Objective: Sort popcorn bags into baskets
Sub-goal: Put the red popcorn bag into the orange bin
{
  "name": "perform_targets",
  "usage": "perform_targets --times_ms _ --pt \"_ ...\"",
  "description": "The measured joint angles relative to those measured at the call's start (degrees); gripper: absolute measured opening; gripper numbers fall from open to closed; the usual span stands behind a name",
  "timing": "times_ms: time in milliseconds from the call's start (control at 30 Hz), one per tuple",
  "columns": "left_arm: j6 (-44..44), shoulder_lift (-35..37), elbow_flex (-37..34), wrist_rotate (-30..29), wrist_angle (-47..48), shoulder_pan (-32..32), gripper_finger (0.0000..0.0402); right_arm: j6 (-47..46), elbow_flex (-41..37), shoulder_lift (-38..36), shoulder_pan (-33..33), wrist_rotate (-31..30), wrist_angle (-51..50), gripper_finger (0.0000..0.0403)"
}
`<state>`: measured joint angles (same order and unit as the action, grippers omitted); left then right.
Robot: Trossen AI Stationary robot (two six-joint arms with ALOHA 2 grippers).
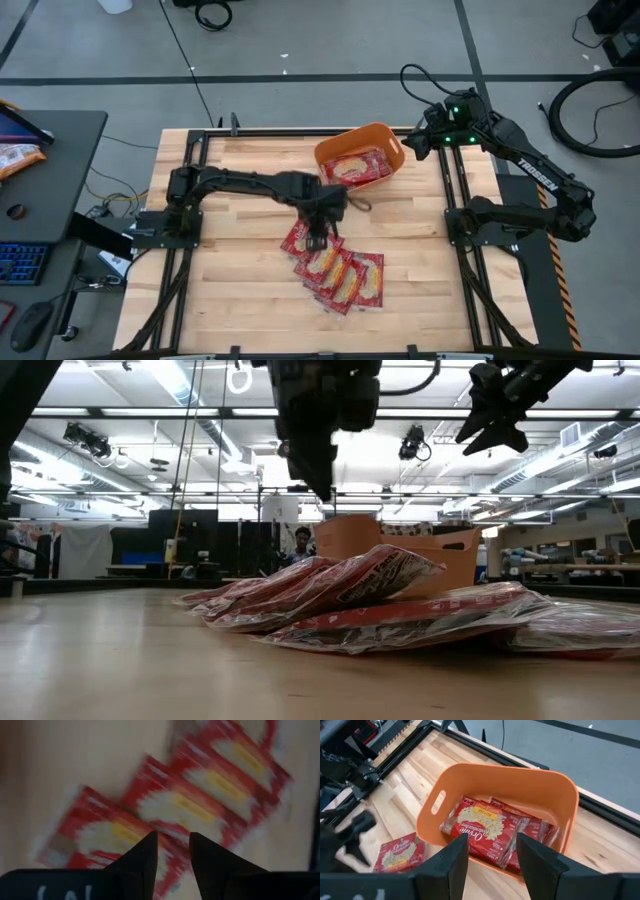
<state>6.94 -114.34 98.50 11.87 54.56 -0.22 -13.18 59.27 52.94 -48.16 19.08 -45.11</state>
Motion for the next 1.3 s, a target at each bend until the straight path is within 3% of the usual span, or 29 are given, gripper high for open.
perform_targets --times_ms 200,400,667,833,1300 --pt "9.15 0.37 -5.14 -1.92 -7.73 -1.86 0.0116 0.71 0.0 -0.17 0.13 1.08 -0.13 0.017" --pt "26.2 0.35 -9.66 -17.06 -12.98 -5.36 0.0129 2.8 0.0 -0.19 0.16 4.36 -0.65 0.017" --pt "35.03 0.35 -9.9 -30.21 -13.39 -10.06 0.0196 4.38 0.0 -0.19 1.62 6.52 -0.29 0.017" --pt "37.32 -1.71 -9.92 -31.81 -13.02 -11.39 0.0209 4.38 0.0 -0.19 3.37 6.59 0.09 0.017" --pt "42.53 -8.33 -9.77 -31.93 -10.68 -12.29 0.0194 4.34 0.0 -0.17 7.17 6.48 0.47 0.017"
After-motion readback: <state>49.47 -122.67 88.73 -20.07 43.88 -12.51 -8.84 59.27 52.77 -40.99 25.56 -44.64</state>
